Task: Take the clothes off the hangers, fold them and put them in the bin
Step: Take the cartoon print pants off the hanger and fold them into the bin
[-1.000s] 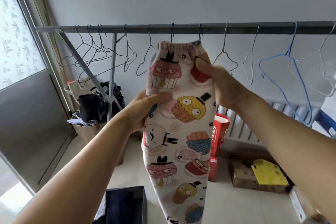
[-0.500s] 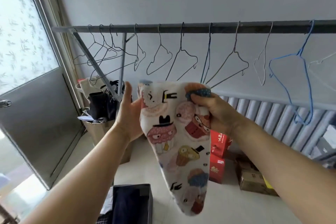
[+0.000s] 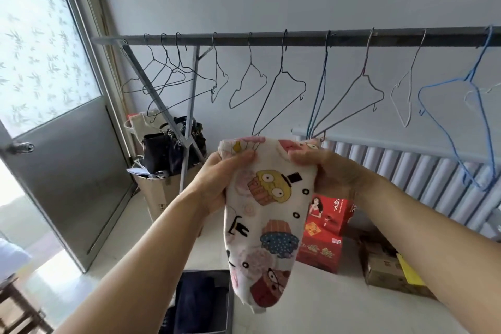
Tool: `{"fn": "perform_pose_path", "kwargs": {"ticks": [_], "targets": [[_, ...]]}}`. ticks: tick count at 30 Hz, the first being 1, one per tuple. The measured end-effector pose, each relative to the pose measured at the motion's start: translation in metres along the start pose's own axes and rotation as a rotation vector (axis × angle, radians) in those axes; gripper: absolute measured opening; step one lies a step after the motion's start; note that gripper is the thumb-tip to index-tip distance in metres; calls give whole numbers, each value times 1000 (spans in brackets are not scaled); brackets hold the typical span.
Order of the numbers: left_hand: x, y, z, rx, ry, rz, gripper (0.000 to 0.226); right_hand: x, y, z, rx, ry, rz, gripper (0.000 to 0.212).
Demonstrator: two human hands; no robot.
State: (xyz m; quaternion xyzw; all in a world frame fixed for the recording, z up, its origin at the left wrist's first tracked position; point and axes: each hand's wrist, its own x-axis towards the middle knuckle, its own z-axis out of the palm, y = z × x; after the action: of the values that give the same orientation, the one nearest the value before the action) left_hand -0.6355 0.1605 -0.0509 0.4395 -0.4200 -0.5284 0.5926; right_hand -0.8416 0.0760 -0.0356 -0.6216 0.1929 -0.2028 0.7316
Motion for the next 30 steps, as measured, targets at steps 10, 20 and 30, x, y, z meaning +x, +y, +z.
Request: {"fn": "perform_pose_path", "kwargs": {"ticks": [10,20,30], "targets": [[11,29,-10,254,97,75,22,7,-6,7,-80,527,-171,26],[11,44,-2,146,146,29,14,13,-10,20,77,543,-189,18],[17,45,0,220,339,171,63,23,-7,21,-146,837,-271,43]]}}
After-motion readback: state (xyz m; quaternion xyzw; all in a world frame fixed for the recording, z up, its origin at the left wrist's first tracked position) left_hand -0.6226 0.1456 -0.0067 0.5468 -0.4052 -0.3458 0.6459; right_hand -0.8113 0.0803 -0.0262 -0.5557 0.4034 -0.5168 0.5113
